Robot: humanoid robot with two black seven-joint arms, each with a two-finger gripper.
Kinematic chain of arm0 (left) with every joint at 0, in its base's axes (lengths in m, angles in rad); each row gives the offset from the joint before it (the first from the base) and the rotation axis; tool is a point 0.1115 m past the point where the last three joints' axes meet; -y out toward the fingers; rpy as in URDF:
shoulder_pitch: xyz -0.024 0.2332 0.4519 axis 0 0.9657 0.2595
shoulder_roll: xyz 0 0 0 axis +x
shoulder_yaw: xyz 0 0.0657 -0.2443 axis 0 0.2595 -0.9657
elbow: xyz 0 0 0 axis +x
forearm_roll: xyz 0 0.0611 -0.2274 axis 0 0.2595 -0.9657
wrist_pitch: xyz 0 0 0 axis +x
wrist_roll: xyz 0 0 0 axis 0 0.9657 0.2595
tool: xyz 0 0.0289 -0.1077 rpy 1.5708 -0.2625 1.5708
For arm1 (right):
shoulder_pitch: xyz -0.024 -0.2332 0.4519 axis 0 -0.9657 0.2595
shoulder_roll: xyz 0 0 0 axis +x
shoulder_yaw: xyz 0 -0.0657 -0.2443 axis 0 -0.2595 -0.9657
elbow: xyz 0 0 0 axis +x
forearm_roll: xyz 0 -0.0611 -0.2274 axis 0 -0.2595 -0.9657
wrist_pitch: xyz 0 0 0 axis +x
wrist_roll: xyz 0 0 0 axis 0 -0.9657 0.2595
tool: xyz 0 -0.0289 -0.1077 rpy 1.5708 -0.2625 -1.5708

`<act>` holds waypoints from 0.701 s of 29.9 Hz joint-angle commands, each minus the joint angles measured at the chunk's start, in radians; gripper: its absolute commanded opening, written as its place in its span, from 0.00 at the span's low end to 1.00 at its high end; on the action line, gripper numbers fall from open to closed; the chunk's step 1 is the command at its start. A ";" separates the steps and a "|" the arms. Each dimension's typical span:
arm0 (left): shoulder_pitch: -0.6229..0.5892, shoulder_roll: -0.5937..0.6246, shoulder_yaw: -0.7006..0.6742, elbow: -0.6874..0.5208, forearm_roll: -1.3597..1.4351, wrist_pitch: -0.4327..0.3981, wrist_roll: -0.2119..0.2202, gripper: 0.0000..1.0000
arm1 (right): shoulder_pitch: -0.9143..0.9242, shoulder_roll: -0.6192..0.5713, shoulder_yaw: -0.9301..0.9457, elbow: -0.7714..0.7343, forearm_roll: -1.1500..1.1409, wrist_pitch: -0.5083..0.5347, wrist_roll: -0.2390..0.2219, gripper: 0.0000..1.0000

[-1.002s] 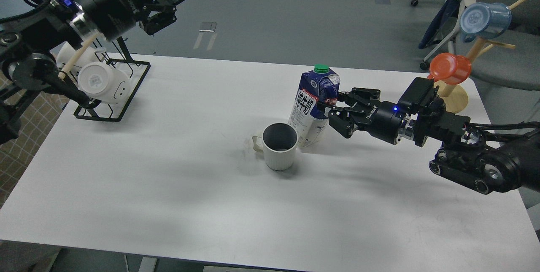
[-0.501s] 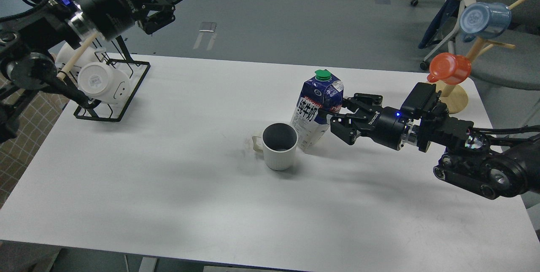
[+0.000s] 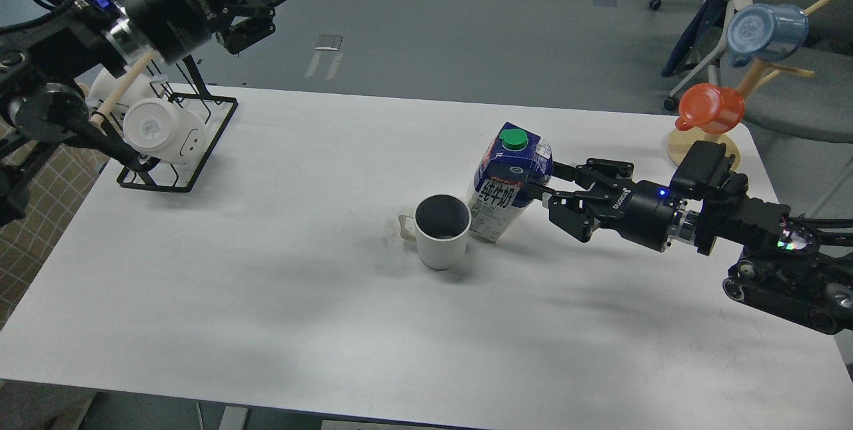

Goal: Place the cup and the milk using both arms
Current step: 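Open the right gripper and retract it away from the carton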

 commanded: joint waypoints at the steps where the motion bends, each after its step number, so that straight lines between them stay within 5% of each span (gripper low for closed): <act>1: 0.000 0.000 0.000 0.000 0.000 0.000 0.000 0.94 | 0.000 -0.062 0.000 0.074 0.000 0.000 0.000 0.57; 7: 0.000 0.000 0.000 0.000 0.000 0.000 0.000 0.94 | 0.001 -0.200 0.002 0.215 -0.003 0.000 0.000 0.63; 10: 0.000 0.000 -0.001 0.000 0.000 0.000 0.000 0.94 | 0.024 -0.302 0.012 0.289 0.000 0.000 0.000 0.96; 21: 0.000 -0.005 -0.004 0.000 0.000 0.000 0.001 0.94 | 0.227 -0.430 0.193 0.295 0.197 0.000 0.000 1.00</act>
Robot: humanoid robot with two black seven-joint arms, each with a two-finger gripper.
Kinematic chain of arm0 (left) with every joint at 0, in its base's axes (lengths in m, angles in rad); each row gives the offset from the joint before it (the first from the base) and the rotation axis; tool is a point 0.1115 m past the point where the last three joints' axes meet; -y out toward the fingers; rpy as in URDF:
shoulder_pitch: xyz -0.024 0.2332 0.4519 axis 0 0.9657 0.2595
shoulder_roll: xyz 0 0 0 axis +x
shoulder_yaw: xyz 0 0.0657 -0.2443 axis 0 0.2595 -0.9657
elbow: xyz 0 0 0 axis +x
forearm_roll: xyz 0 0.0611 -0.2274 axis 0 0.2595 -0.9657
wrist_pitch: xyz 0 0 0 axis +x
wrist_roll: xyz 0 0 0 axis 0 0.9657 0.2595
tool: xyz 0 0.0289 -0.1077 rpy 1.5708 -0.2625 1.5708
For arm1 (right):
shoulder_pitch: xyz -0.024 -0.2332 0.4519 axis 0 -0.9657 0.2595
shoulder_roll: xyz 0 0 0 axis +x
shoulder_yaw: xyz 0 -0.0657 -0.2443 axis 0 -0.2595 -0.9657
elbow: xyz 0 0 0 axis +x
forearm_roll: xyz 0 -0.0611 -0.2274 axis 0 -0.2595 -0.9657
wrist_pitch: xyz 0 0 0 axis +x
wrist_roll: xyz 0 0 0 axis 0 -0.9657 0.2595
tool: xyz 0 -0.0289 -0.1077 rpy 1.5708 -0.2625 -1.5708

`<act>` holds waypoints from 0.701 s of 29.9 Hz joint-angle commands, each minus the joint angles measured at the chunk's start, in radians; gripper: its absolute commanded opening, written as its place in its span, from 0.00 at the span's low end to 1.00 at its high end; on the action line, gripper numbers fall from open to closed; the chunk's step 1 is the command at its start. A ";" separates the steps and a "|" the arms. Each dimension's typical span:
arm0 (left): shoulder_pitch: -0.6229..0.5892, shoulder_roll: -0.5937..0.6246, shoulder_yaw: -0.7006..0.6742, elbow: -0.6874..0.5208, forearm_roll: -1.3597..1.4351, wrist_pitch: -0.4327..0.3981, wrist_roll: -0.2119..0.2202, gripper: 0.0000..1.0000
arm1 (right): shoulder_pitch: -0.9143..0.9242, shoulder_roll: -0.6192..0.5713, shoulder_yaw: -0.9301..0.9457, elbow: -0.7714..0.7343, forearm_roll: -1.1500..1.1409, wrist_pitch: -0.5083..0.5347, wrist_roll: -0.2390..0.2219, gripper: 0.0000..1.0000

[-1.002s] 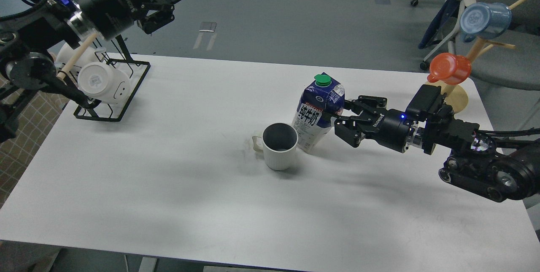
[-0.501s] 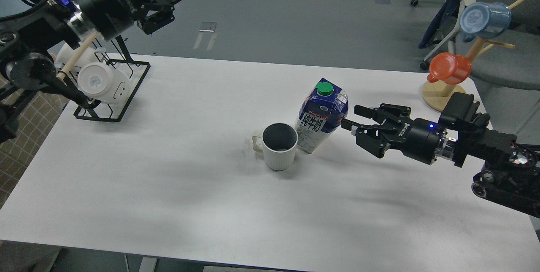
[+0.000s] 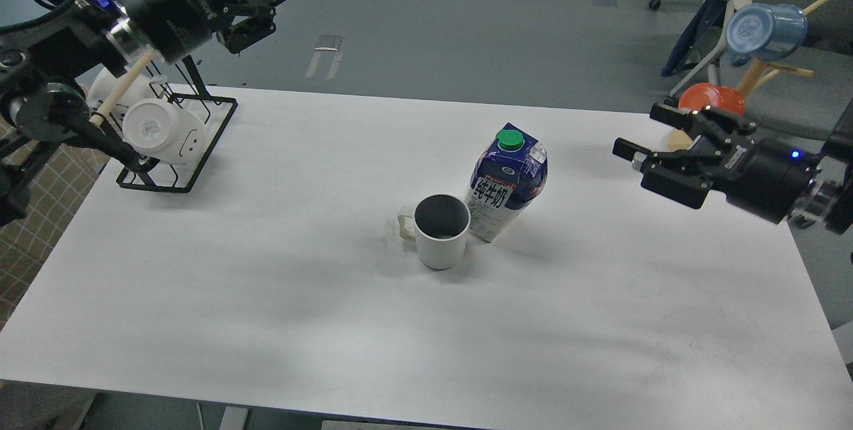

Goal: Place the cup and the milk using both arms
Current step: 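Open the right gripper and retract it away from the carton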

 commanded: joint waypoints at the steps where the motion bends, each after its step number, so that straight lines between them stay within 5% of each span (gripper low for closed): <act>1: -0.002 0.000 -0.001 0.002 0.000 0.000 0.000 0.94 | 0.030 -0.004 0.130 -0.022 0.143 0.010 0.000 1.00; 7: -0.011 -0.008 -0.009 0.002 0.000 0.000 0.015 0.94 | 0.021 0.089 0.363 -0.192 0.394 0.298 0.000 1.00; 15: -0.025 -0.097 -0.071 0.051 -0.017 0.002 0.017 0.99 | 0.026 0.417 0.471 -0.597 0.750 0.487 0.000 1.00; 21: -0.022 -0.216 -0.134 0.201 -0.017 0.025 0.017 0.99 | 0.006 0.651 0.521 -0.852 0.973 0.585 0.000 1.00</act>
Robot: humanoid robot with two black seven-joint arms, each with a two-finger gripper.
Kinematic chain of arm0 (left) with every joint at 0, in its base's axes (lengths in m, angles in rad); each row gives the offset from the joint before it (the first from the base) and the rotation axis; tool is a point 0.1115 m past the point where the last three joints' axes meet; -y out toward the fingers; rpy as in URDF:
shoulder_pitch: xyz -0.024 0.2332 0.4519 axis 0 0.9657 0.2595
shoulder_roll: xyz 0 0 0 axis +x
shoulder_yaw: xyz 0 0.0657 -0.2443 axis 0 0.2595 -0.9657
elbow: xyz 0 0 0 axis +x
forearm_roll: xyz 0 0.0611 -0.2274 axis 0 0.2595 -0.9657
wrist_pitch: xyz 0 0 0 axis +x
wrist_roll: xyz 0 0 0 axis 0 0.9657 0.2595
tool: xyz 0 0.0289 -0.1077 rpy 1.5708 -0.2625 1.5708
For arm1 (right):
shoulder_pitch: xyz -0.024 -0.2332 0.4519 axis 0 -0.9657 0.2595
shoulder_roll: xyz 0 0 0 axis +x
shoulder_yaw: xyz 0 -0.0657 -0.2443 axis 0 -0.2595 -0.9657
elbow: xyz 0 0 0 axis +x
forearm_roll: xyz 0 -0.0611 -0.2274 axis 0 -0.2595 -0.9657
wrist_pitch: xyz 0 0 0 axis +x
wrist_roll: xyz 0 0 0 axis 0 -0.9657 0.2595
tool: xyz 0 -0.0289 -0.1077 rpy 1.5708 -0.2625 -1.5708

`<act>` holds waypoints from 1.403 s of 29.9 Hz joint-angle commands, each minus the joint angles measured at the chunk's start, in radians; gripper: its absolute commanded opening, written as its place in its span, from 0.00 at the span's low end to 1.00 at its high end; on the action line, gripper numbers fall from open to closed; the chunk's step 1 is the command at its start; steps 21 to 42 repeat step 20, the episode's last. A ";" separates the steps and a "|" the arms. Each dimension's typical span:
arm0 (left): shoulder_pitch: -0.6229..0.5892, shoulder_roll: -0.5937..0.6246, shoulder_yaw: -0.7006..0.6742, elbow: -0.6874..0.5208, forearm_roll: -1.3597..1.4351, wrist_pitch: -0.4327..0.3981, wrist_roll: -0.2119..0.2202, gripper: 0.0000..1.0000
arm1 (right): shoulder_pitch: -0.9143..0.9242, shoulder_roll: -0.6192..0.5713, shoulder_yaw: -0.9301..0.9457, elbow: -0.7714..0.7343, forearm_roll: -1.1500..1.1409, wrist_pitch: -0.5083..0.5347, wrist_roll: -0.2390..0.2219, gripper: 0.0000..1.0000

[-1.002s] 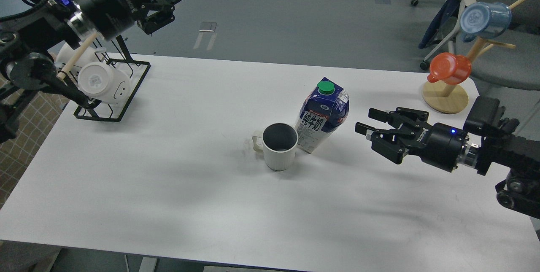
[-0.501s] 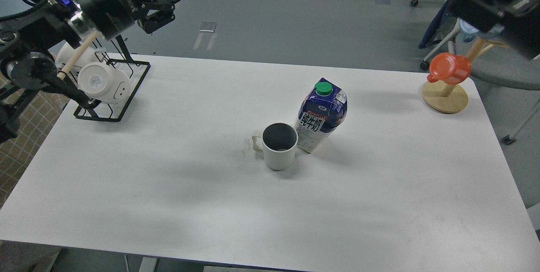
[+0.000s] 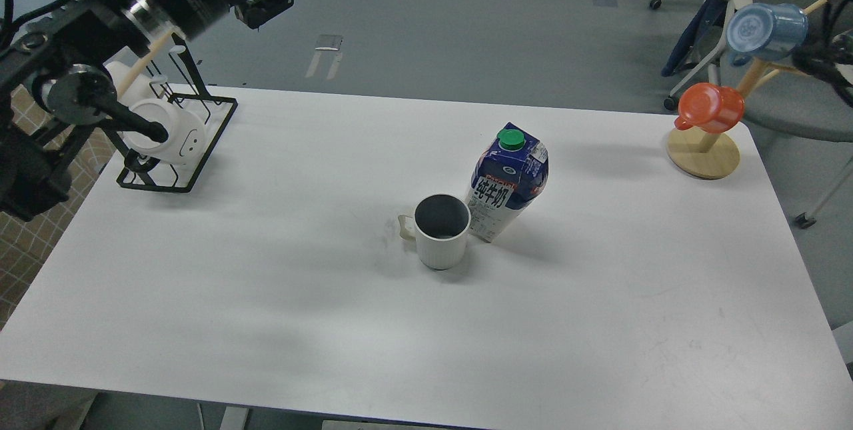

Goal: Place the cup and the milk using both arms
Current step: 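Open the right gripper and retract it away from the carton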

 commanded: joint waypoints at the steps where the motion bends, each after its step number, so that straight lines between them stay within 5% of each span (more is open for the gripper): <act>1: -0.002 -0.068 -0.016 0.096 -0.002 0.004 -0.001 1.00 | -0.017 0.137 0.037 -0.136 0.121 0.066 0.000 1.00; 11: -0.022 -0.262 -0.004 0.431 0.006 -0.021 -0.013 1.00 | -0.148 0.347 0.236 -0.331 0.201 0.254 0.000 1.00; 20: -0.021 -0.341 -0.028 0.474 0.000 -0.021 -0.076 1.00 | -0.188 0.401 0.295 -0.323 0.200 0.251 0.000 1.00; 42: -0.021 -0.341 -0.028 0.474 0.000 -0.021 -0.076 1.00 | -0.188 0.401 0.295 -0.323 0.200 0.251 0.000 1.00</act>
